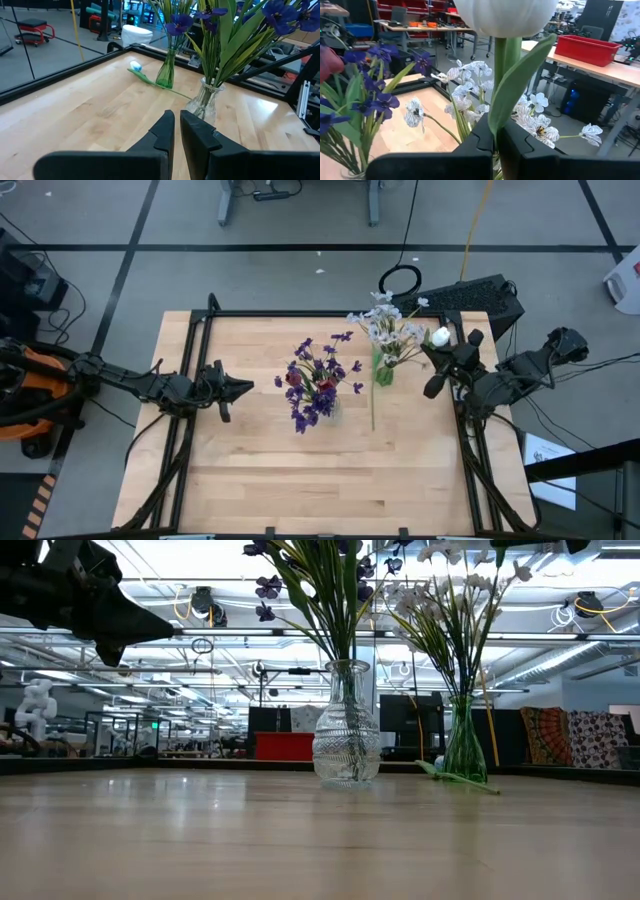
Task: Sort flowers into vase by color
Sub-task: Put the bottom white tulip into the transparent green vase, then put the white tulip into the transparent green vase
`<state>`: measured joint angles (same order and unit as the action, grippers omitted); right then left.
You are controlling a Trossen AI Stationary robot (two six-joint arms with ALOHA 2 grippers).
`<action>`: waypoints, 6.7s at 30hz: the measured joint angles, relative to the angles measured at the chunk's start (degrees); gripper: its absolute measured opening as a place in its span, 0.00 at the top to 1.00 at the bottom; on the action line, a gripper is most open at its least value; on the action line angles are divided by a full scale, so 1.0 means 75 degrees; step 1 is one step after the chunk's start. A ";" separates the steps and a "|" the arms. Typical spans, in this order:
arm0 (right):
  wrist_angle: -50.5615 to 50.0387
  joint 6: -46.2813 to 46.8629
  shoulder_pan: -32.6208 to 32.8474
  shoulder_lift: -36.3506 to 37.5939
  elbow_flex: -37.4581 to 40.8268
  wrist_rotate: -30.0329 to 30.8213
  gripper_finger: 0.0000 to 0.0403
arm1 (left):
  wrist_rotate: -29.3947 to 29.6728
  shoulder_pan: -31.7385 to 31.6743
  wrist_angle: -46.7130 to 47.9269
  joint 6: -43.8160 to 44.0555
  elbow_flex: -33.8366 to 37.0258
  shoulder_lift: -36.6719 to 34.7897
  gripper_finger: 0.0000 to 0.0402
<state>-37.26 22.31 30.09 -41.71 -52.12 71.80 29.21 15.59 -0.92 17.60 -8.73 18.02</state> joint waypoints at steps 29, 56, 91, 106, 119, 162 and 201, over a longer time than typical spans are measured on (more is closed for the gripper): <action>0.0191 0.1139 -0.0964 -0.0764 0.0830 -0.0623 0.99 | 0.0000 0.0000 0.0083 -0.0005 -0.0003 0.0003 0.91; -0.0393 0.2540 -0.2025 -0.1421 0.0830 -0.2701 0.75 | 0.0000 0.0002 0.0078 -0.0002 -0.0003 0.0003 0.91; -0.3339 0.6715 -0.0547 -0.2414 -0.1416 -0.7834 0.86 | -0.0058 0.0003 0.0556 -0.0002 -0.0003 0.0003 0.91; -0.3179 0.9106 -0.0523 -0.5409 -0.1415 -0.6017 0.88 | -0.0061 0.0003 0.0590 -0.0066 -0.0003 0.0003 0.91; -0.1645 0.9526 -0.1121 -0.7140 -0.1268 -0.6129 0.88 | -0.0058 0.0003 0.0593 -0.0067 -0.0003 0.0003 0.91; 0.0494 0.8171 -0.0231 -0.6291 0.0490 -1.0722 0.99 | 0.0006 0.0003 0.0590 -0.0261 -0.0003 0.0003 0.91; 0.1419 0.5844 -0.1529 -0.6801 0.0469 -0.8500 0.54 | 0.0032 0.0002 0.0596 -0.0407 -0.0003 0.0003 0.91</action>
<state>-26.62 66.14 18.62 -92.71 -48.60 8.06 29.45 15.61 3.55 14.55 -8.75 18.04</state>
